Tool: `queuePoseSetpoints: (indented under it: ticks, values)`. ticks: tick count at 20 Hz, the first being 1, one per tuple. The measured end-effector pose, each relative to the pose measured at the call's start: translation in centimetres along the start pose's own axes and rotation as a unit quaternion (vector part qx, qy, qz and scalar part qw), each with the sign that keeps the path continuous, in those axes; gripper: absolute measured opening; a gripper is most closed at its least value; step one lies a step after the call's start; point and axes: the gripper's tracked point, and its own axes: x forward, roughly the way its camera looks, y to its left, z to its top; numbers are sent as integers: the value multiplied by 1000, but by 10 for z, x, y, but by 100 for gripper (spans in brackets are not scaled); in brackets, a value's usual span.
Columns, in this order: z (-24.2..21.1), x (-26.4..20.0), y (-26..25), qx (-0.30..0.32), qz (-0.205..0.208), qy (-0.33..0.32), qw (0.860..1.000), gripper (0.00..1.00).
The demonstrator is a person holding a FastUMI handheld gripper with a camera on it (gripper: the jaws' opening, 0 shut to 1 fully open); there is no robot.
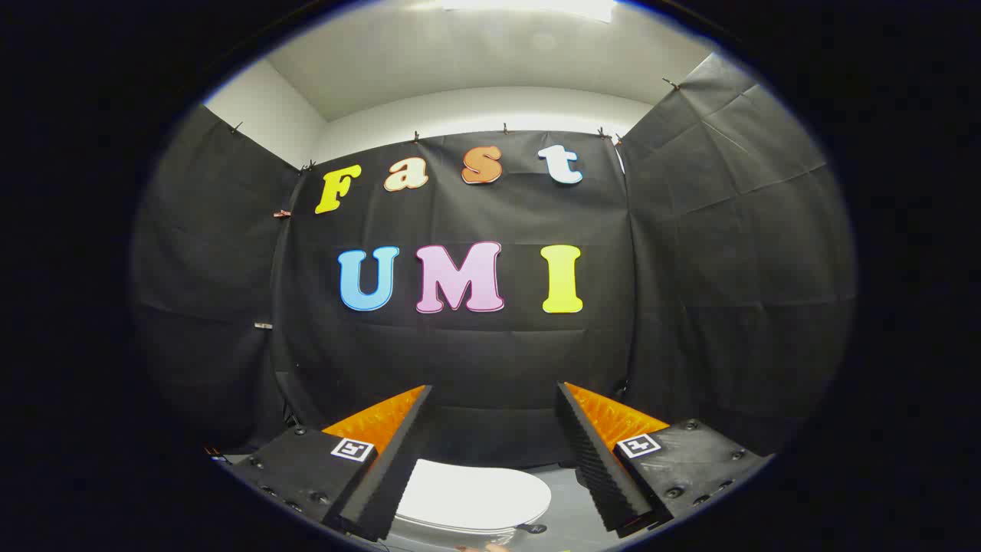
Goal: Open the toilet lid.
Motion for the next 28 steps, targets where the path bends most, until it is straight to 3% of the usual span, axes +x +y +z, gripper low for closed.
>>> queuePoseSetpoints:
  ticks: [28]
  values:
    - [-4, 2, -2, -1, -8, 4, 1000, 99]
